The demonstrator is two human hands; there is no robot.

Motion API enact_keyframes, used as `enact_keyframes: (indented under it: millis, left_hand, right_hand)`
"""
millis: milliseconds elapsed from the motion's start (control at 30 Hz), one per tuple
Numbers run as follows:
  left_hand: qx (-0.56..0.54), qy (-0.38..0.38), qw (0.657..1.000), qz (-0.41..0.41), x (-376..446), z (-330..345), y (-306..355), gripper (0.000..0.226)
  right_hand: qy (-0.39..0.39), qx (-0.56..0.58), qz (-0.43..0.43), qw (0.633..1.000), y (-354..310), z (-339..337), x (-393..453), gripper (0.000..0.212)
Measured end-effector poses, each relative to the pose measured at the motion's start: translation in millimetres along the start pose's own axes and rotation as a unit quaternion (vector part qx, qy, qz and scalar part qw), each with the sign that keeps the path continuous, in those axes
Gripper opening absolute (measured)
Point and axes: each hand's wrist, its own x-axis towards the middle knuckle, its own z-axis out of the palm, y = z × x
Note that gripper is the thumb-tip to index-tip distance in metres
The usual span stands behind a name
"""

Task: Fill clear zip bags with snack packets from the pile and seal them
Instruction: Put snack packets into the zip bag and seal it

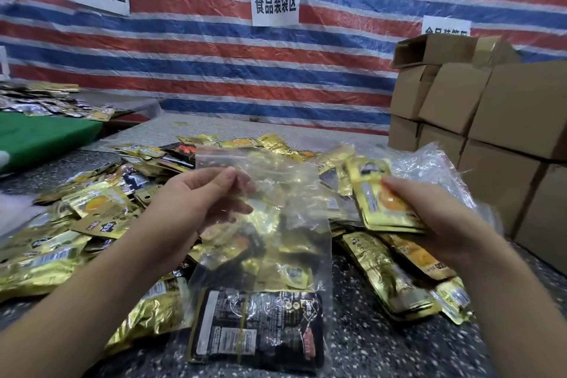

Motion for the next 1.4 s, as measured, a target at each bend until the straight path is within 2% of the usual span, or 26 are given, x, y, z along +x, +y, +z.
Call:
enact_keyframes:
  millis: [100, 200, 267, 467, 700, 833, 933, 1133, 1200, 1400]
  left_hand:
    - [0.023, -0.044, 0.999, 0.009, -2, -1, -1, 0.02]
    - [0.042, -0.09, 0.995, 0.004, -6, 1, -1, 0.018]
    - [0.045, -0.115, 0.992, -0.005, -8, 4, -2, 0.017]
    - [0.099, -0.157, 0.983, -0.008, -13, 13, -5, 0.019]
    - [0.091, -0.126, 0.988, 0.006, -12, 14, -6, 0.017]
    - [0.088, -0.121, 0.989, 0.004, -12, 14, -7, 0.016]
    - [0.085, -0.108, 0.991, 0.001, -12, 14, -6, 0.018]
    - [0.091, -0.081, 0.992, -0.003, -11, 15, -4, 0.025]
    - [0.095, -0.083, 0.992, -0.011, -11, 15, -4, 0.031]
    - [0.091, -0.109, 0.99, -0.01, -14, 16, -1, 0.039]
  right_hand:
    - [0.02, 0.186, -0.009, 0.982, 6, 14, 7, 0.025]
    - [-0.014, 0.31, -0.036, 0.95, 11, 21, 7, 0.022]
    - [-0.039, 0.349, -0.068, 0.934, 11, 23, 5, 0.028]
    - [-0.064, 0.302, -0.161, 0.937, 10, 33, 1, 0.036]
    - [-0.095, 0.234, -0.229, 0.94, 11, 36, -4, 0.025]
    - [-0.077, 0.095, -0.265, 0.956, 14, 42, -8, 0.032]
    - [-0.098, 0.033, -0.266, 0.958, 16, 46, -9, 0.036]
    - [-0.171, 0.016, -0.221, 0.96, 13, 43, -13, 0.036]
    - [-0.177, 0.008, -0.216, 0.96, 13, 43, -15, 0.04]
    - [-0.182, -0.043, -0.214, 0.959, 15, 46, -18, 0.03]
